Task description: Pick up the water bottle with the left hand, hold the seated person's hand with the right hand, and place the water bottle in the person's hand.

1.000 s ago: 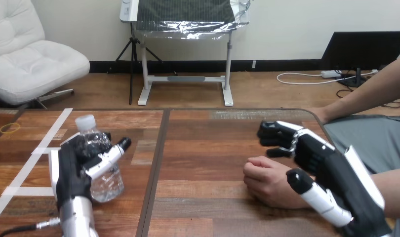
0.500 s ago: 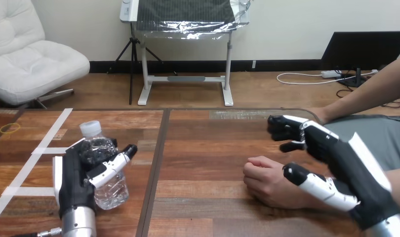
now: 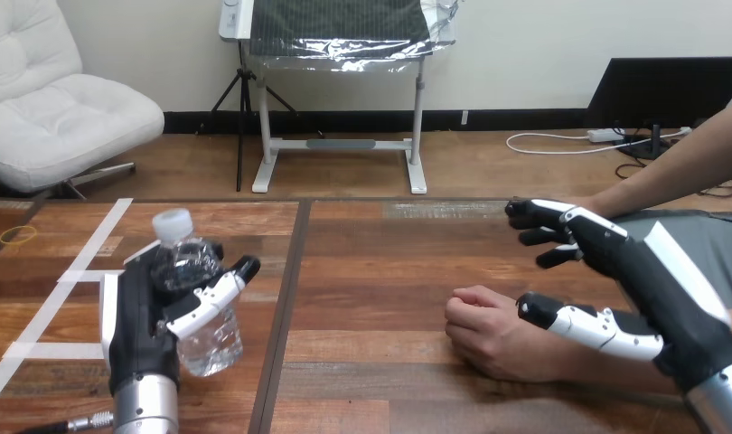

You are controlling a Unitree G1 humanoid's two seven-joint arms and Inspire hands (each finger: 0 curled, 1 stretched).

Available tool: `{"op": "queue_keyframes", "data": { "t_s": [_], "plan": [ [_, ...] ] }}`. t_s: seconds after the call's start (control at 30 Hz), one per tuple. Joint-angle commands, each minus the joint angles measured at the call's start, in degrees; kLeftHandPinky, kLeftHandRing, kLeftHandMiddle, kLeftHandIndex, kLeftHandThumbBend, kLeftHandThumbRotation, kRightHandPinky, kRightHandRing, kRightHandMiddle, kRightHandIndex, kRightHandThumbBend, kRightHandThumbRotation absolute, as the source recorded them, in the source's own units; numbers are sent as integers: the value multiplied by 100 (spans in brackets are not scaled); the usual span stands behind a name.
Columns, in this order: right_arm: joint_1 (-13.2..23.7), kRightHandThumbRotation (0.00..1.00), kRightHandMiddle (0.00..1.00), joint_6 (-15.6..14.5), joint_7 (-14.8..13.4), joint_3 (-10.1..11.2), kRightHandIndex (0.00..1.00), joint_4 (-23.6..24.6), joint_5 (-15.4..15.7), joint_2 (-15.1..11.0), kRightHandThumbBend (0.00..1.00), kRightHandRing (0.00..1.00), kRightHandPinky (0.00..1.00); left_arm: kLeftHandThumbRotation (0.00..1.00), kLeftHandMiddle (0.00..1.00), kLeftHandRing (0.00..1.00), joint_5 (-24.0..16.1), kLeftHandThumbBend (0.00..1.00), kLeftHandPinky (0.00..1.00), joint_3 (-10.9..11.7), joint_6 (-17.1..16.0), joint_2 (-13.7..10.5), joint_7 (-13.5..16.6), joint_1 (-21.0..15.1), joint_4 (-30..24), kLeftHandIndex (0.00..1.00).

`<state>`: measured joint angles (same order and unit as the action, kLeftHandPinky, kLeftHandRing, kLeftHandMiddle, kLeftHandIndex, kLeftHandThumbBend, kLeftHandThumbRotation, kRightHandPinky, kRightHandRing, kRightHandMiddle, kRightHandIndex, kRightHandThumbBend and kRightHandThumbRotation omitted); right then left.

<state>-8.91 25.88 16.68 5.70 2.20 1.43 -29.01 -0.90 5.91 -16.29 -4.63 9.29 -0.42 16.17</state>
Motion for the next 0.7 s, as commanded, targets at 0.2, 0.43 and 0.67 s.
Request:
{"op": "queue_keyframes", "data": {
  "t_s": [0.2,0.43,0.67],
  "plan": [
    [1286,67,87,-376,-23,456,85,-160,418,-807,95,83,68,0,36,30,-154,59,24,-278,-855,-95,-307,-672,-2103,39],
    [1434,64,89,-576,182,400,87,-275,526,-1119,94,86,69,0,36,30,-3,58,24,-283,-873,-75,-467,-703,-2279,39],
    [1558,58,91,-588,359,328,89,-478,610,-1385,95,89,71,0,35,30,40,59,24,-288,-889,-72,-596,-742,-2531,39]
  ]
}}
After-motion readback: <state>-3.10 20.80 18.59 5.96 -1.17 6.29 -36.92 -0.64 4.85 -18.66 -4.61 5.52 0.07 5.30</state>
